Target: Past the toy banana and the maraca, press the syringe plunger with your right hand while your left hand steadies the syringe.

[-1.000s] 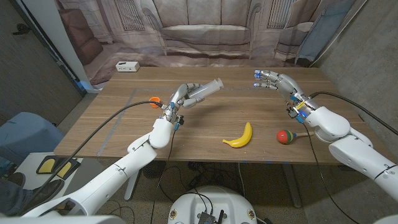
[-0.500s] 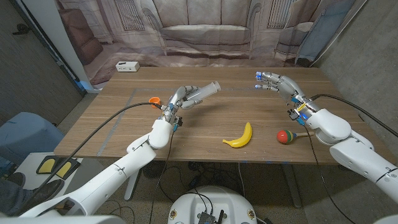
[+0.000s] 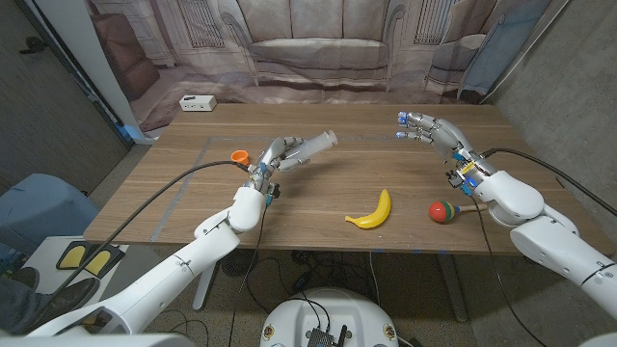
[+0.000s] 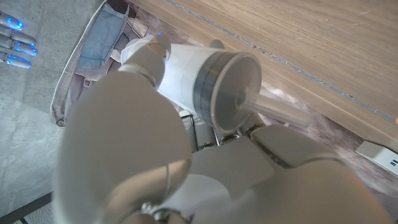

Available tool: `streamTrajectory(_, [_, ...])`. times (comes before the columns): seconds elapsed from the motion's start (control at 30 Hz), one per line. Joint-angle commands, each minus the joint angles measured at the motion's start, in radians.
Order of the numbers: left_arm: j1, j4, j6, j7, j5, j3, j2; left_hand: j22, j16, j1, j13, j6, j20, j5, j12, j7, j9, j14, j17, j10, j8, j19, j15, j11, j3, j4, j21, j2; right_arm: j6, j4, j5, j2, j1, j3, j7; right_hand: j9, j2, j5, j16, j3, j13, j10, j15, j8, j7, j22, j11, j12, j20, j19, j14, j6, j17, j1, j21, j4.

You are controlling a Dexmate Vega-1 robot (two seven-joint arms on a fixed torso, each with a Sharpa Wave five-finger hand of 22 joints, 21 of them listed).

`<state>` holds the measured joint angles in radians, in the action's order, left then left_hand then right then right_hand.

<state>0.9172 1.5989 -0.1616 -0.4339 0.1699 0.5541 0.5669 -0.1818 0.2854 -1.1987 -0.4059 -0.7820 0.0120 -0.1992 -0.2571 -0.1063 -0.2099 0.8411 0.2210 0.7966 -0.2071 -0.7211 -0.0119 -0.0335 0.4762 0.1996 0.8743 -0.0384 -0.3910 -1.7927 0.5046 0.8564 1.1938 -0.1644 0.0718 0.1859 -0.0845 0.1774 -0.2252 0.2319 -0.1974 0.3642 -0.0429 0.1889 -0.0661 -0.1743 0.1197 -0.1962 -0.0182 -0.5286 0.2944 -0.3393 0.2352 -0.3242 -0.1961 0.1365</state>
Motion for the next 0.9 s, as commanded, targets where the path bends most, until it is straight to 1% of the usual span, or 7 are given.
streamTrajectory(0.03, [-0.009, -0.016, 0.023, 0.008, -0.013, 0.011, 0.004, 0.001, 0.002, 0.011, -0.006, -0.033, 0.006, -0.005, 0.002, 0.026, -0.006, 0.115, 0.004, 0.064, -0.003, 0.0, 0.139, 0.057, 0.045, -0.037, 0.003, -0.062, -0.012, 0.022, 0.022, -0.024, -0.007, -0.008, 0.005, 0.003, 0.002, -0.002, 0.001, -0.002, -0.003, -0.001, 0.002, 0.005, -0.001, -0.002, 0.004, -0.004, 0.003, 0.006, -0.005, -0.004, 0.002, -0.001, 0.001, -0.002])
streamTrajectory(0.73, [-0.036, -0.048, 0.092, 0.039, -0.029, 0.041, 0.007, 0.002, -0.003, 0.012, -0.007, -0.024, 0.001, -0.004, 0.011, 0.027, -0.006, 0.095, 0.007, 0.051, 0.001, 0.012, 0.13, 0.049, 0.044, -0.037, 0.005, -0.06, -0.007, 0.036, 0.036, -0.026, -0.018, -0.016, 0.015, 0.003, 0.001, -0.002, 0.001, -0.003, -0.003, 0.0, 0.003, 0.006, -0.003, -0.002, 0.005, -0.004, 0.003, 0.006, -0.005, -0.004, 0.002, -0.001, 0.0, -0.002])
streamTrajectory(0.9, [-0.041, -0.045, 0.116, 0.046, -0.03, 0.048, 0.011, 0.002, -0.004, 0.012, -0.007, -0.023, -0.001, -0.004, 0.013, 0.025, -0.006, 0.092, 0.007, 0.049, 0.002, 0.016, 0.127, 0.047, 0.043, -0.036, 0.004, -0.059, -0.006, 0.039, 0.036, -0.024, -0.023, -0.019, 0.018, 0.003, 0.001, -0.002, 0.001, -0.004, -0.003, 0.0, 0.002, 0.006, -0.003, -0.002, 0.007, -0.005, 0.002, 0.007, -0.005, -0.003, 0.002, -0.001, 0.0, -0.002])
